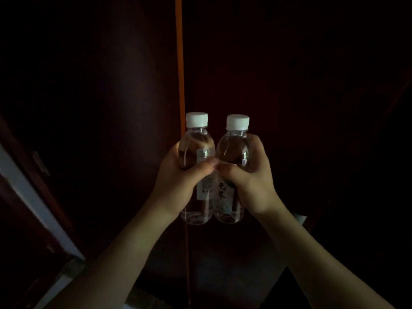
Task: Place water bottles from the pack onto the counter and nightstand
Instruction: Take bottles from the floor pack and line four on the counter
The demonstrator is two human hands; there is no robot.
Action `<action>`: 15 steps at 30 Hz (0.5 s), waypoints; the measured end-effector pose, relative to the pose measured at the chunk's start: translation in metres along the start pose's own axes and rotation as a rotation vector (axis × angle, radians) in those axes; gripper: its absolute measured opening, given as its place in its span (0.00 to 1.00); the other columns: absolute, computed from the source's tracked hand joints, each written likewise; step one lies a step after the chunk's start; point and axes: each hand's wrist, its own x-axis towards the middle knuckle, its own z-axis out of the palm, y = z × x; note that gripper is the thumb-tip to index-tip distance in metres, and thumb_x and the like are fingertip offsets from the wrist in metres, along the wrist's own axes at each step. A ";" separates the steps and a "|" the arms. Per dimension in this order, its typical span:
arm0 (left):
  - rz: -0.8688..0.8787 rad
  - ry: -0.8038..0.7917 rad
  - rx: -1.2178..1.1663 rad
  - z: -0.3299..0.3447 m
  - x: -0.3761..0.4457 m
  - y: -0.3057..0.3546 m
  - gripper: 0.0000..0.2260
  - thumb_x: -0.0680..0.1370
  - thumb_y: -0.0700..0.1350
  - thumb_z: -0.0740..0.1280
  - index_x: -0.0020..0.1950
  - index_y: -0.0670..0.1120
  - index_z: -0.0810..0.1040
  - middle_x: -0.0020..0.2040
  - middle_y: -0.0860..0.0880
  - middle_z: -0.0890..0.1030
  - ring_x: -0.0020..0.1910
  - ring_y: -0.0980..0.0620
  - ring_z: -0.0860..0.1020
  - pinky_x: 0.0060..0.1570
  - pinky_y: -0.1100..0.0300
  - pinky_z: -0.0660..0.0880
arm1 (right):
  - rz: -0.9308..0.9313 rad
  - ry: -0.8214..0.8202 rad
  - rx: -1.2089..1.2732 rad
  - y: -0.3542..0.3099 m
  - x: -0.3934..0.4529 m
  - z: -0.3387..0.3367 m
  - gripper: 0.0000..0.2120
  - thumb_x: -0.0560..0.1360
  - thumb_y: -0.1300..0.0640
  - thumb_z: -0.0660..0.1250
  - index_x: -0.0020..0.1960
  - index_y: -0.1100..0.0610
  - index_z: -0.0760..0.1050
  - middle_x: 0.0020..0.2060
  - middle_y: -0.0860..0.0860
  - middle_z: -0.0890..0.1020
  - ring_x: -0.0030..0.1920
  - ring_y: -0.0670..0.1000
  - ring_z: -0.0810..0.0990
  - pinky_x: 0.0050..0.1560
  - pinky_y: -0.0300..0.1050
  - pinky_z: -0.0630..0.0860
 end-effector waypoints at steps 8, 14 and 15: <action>-0.002 -0.389 -0.177 0.068 0.015 0.028 0.09 0.71 0.42 0.72 0.50 0.45 0.79 0.41 0.52 0.82 0.42 0.56 0.83 0.41 0.66 0.78 | 0.006 0.370 -0.180 -0.068 -0.049 -0.051 0.18 0.67 0.62 0.72 0.56 0.56 0.74 0.42 0.46 0.83 0.44 0.48 0.84 0.43 0.42 0.80; -0.074 -0.653 -0.295 0.189 -0.015 0.053 0.12 0.71 0.44 0.71 0.54 0.47 0.79 0.42 0.53 0.84 0.41 0.55 0.84 0.38 0.65 0.79 | -0.026 0.691 -0.343 -0.151 -0.138 -0.126 0.23 0.59 0.52 0.74 0.53 0.51 0.75 0.40 0.46 0.83 0.43 0.49 0.83 0.44 0.48 0.80; -0.090 -0.695 -0.324 0.213 -0.024 0.058 0.12 0.70 0.44 0.72 0.53 0.49 0.79 0.41 0.52 0.84 0.40 0.54 0.85 0.37 0.64 0.79 | -0.043 0.751 -0.362 -0.166 -0.156 -0.138 0.23 0.58 0.53 0.74 0.53 0.50 0.76 0.40 0.46 0.83 0.42 0.49 0.83 0.44 0.50 0.80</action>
